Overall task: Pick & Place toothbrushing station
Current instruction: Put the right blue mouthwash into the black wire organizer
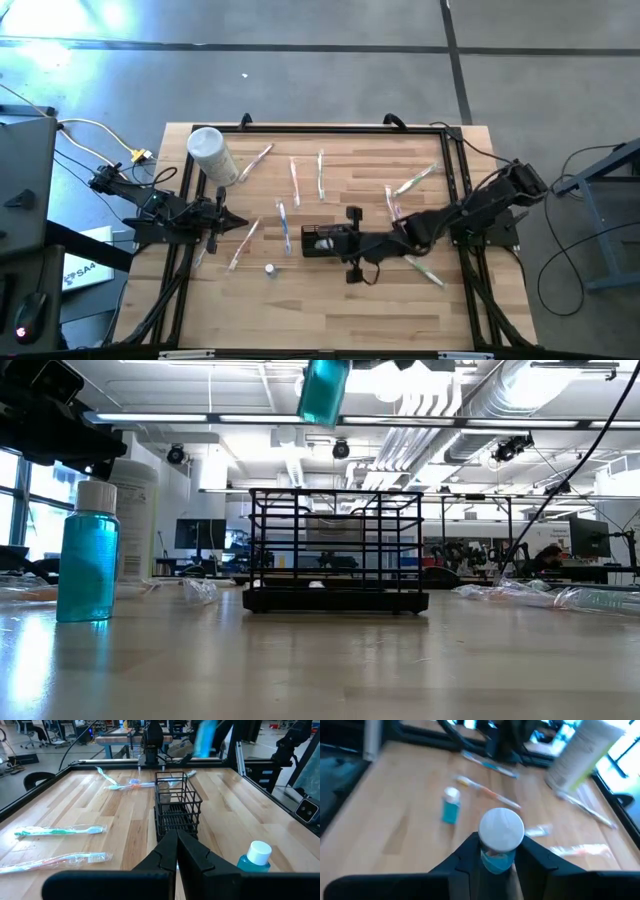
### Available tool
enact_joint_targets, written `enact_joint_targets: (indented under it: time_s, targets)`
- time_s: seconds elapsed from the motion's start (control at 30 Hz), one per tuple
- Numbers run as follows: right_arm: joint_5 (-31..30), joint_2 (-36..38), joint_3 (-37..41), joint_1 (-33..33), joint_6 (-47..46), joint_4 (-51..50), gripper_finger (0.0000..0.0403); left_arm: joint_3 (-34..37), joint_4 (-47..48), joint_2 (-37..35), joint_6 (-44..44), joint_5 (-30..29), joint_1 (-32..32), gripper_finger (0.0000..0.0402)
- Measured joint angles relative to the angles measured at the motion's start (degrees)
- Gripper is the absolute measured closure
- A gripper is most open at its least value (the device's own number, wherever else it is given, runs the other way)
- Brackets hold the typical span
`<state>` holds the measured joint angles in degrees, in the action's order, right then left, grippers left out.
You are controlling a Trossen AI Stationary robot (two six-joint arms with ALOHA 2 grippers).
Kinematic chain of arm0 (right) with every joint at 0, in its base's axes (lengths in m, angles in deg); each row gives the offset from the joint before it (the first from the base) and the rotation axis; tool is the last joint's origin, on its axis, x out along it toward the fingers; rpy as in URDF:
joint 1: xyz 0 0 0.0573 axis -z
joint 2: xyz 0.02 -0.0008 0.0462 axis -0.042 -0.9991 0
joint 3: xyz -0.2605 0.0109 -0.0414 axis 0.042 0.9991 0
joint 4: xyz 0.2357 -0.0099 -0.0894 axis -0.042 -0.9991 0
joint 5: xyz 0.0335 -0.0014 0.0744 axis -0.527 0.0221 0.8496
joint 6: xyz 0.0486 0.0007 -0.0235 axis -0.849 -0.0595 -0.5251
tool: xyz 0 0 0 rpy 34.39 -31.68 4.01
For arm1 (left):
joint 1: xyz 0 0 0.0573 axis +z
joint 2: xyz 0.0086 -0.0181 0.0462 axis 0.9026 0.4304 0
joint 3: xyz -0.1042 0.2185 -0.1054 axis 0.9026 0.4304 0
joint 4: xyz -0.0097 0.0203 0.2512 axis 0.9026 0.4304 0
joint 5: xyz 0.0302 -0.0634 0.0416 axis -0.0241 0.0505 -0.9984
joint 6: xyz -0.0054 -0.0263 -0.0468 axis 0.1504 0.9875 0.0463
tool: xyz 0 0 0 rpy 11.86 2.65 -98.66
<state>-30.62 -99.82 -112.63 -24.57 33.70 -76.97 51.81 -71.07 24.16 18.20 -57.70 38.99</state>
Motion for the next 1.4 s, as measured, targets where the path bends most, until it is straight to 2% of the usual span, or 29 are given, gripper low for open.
enact_joint_targets:
  time_s: [0.23, 0.4, 1.17, 1.4]
  targets:
    - [2.52, -1.61, 0.04, 4.04, -3.72, -3.22, 0.0314, -0.01, 0.01, 0.0, -0.01, 0.0, 0.0, 0.0396]
    - [4.55, -2.38, 0.0, 4.23, -5.18, -2.88, 0.0315, -0.01, 0.2, 0.0, -0.01, -0.02, 0.0, 0.0396]
    - [4.37, -2.47, 0.68, 5.08, -13.72, -5.12, 0.0312, -0.01, 0.17, 0.02, 0.19, -0.02, 0.0, 0.0396]
    - [6.38, -6.35, 0.68, 6.21, -14.37, -3.72, 0.0311, -0.01, 0.15, 0.0, 0.21, -0.02, 0.0, 0.0396]
